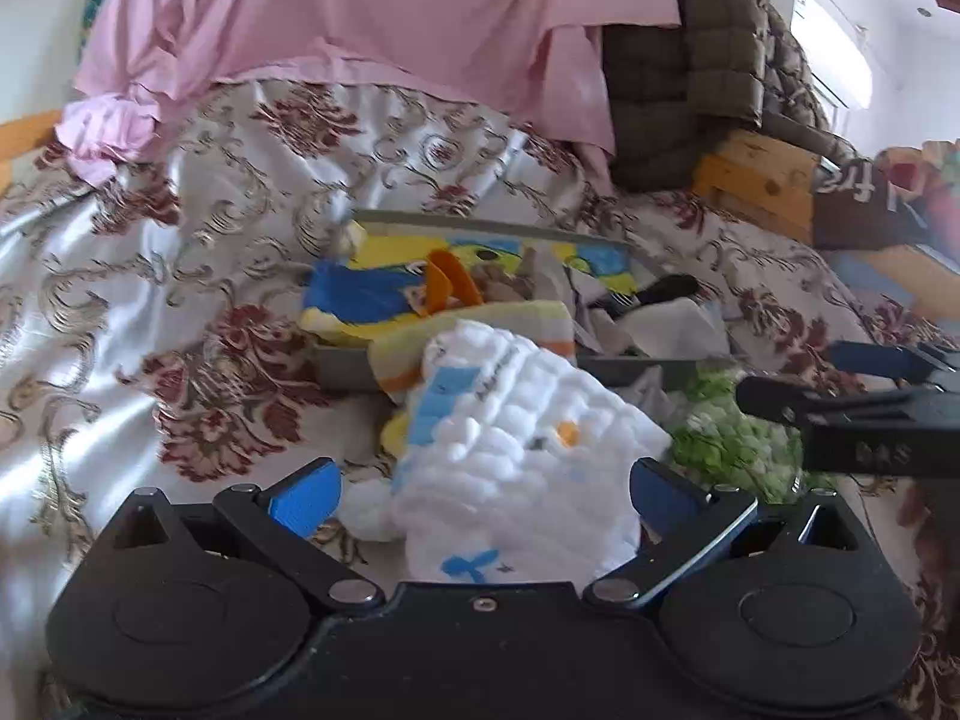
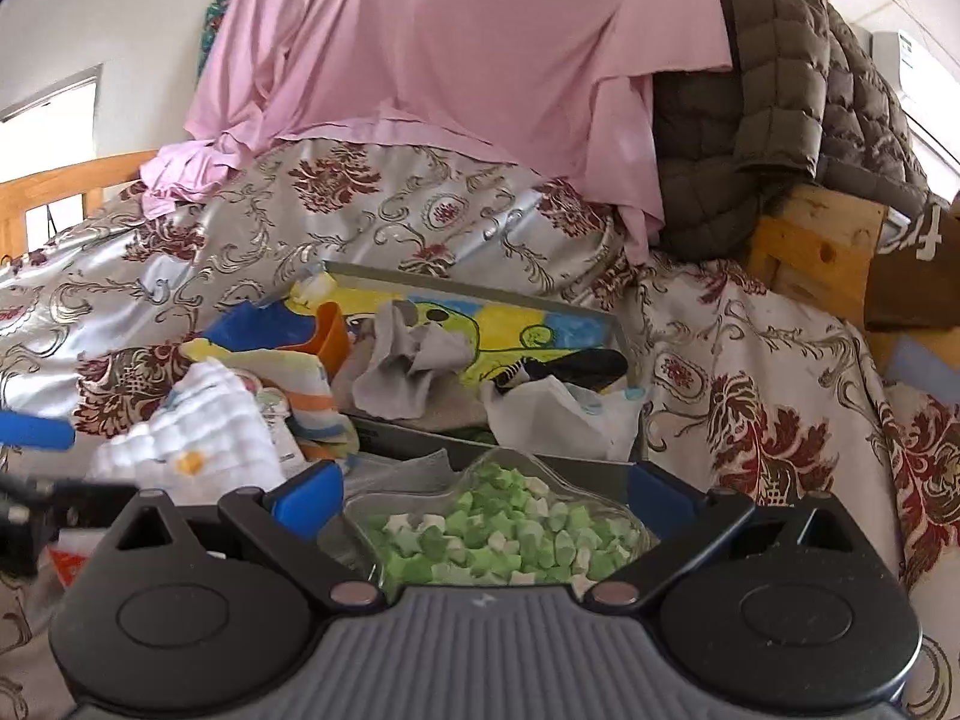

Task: Organize soft objects
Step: 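Grasp the white blue-print towel with the left gripper while the right gripper grasps the cartoon packet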

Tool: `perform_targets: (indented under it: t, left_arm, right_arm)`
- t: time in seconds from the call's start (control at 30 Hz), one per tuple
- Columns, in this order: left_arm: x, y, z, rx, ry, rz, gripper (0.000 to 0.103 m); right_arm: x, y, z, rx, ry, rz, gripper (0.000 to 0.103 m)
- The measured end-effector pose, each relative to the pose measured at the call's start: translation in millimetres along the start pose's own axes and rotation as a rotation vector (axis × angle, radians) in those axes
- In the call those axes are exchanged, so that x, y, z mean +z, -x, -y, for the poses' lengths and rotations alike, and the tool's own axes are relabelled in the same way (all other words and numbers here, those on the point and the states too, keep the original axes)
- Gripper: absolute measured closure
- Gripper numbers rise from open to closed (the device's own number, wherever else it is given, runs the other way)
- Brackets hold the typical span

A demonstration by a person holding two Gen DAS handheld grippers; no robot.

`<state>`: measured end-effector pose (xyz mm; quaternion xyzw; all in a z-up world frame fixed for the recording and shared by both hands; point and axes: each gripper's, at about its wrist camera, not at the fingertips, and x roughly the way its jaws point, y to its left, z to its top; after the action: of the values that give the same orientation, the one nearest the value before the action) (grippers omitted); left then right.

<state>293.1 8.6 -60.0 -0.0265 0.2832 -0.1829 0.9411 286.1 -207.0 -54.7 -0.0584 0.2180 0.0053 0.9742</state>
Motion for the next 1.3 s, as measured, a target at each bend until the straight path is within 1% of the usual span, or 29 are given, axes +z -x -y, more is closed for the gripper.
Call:
perform_targets:
  t: [0.1,0.17,0.23,0.3,0.37,0.4,0.43,0.47,0.57,0.63,0.67,0.73,0.77,0.83,0.9,1.03,1.17,1.23,1.3]
  left_arm:
    - [-5,-3,3,-0.008,-0.022,-0.013,0.001]
    - [-8,-3,7,-0.001,-0.062,-0.016,0.001]
    - [-8,-2,11,0.003,-0.102,-0.002,0.001]
    - [-9,-3,11,0.000,-0.118,0.001,0.004]
    - [-9,-4,9,-0.029,-0.112,-0.015,0.010]
    - [-10,-6,8,-0.047,-0.101,-0.025,0.015]
    - [-11,-6,6,-0.057,-0.090,-0.029,0.017]
    - [-12,-8,4,-0.063,-0.078,-0.030,0.019]
    - [-12,-9,0,-0.066,-0.054,-0.030,0.030]
    - [-12,-10,-4,-0.069,-0.024,-0.025,0.043]
    - [-13,-9,-7,-0.070,-0.004,-0.022,0.047]
    - [-13,-9,-13,-0.072,0.035,-0.015,0.059]
    - [-13,-8,-17,-0.075,0.067,-0.011,0.062]
    - [-11,-7,-25,-0.083,0.131,-0.014,0.073]
    - [-8,-3,-31,-0.081,0.174,-0.022,0.078]
    - [-7,12,-37,-0.036,0.206,-0.040,0.081]
    - [-9,22,-42,0.004,0.223,-0.077,0.081]
    - [-9,26,-45,0.030,0.229,-0.086,0.081]
    - [-8,28,-46,0.077,0.228,-0.088,0.081]
  right_arm:
    - [3,-3,-3,-0.002,-0.001,-0.006,0.000]
    - [7,-4,-8,0.006,0.016,-0.002,0.000]
    - [11,-6,-16,0.002,0.045,-0.001,0.000]
    - [14,-8,-22,0.001,0.062,-0.001,0.000]
    - [17,-10,-28,0.001,0.067,-0.001,0.000]
    - [19,-12,-30,-0.001,0.069,-0.002,0.000]
    - [20,-14,-32,-0.002,0.071,-0.005,0.000]
    - [22,-16,-35,-0.004,0.074,-0.011,0.000]
    - [25,-20,-42,0.005,0.069,-0.027,0.000]
    - [28,-21,-44,0.023,0.057,-0.026,0.000]
    - [30,-21,-44,0.036,0.051,-0.024,0.000]
    - [30,-21,-45,0.048,0.044,-0.022,0.000]
    - [29,-22,-44,0.048,0.044,-0.023,0.000]
    - [26,-24,-41,0.048,0.040,-0.029,0.000]
    - [25,-26,-38,0.047,0.027,-0.041,0.000]
    - [24,-28,-33,0.059,0.002,-0.046,0.000]
    - [26,-30,-35,0.098,-0.008,-0.053,0.000]
    - [29,-33,-39,0.127,-0.015,-0.060,0.000]
    - [33,-37,-43,0.173,-0.031,-0.072,0.000]
